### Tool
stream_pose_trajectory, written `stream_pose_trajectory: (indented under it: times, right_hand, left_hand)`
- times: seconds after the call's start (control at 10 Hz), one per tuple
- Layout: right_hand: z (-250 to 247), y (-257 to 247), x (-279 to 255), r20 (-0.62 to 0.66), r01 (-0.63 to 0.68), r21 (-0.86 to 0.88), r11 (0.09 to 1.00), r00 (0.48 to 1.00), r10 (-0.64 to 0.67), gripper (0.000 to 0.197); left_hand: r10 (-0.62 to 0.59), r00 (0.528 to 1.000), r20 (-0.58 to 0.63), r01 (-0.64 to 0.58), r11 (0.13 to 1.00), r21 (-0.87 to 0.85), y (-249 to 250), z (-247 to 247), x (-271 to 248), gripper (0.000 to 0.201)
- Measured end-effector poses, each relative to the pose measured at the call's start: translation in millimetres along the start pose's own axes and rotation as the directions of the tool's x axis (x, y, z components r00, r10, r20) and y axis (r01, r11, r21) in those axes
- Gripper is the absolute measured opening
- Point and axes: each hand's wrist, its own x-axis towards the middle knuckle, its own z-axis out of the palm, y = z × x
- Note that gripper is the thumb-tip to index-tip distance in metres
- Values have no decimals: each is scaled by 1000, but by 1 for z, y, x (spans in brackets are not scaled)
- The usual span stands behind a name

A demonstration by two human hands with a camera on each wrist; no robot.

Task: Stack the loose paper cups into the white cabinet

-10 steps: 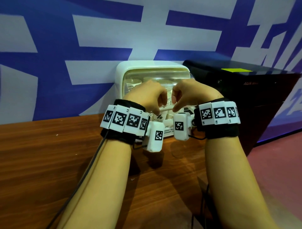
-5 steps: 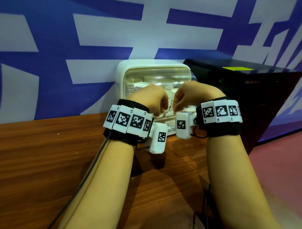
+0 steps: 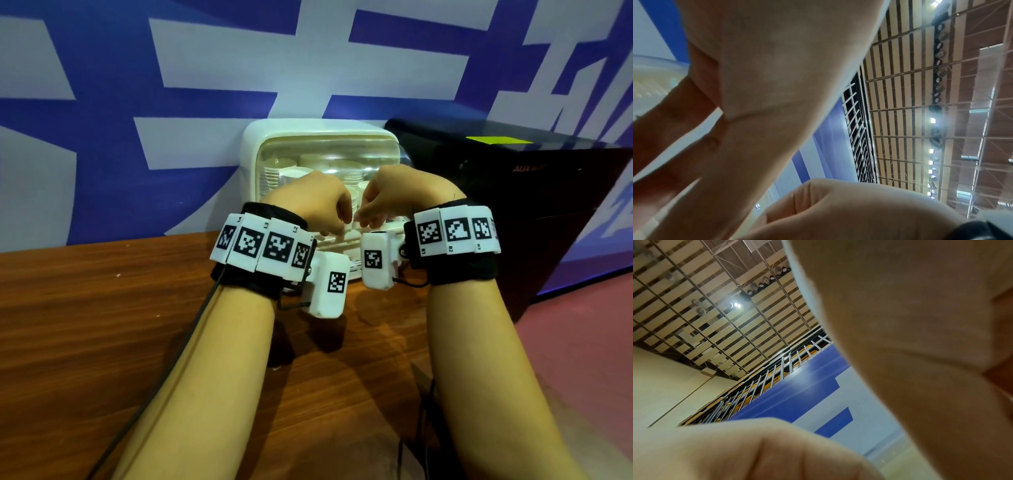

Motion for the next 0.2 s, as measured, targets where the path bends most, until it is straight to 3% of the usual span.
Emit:
stream_pose_trajectory:
  times: [0.2]
  right_hand:
    - [1,-12,1,29,-21,-86,996,999,23,22]
  left_hand:
    - [26,1000,-15,-29,947,-319,-7,-8,-8,17]
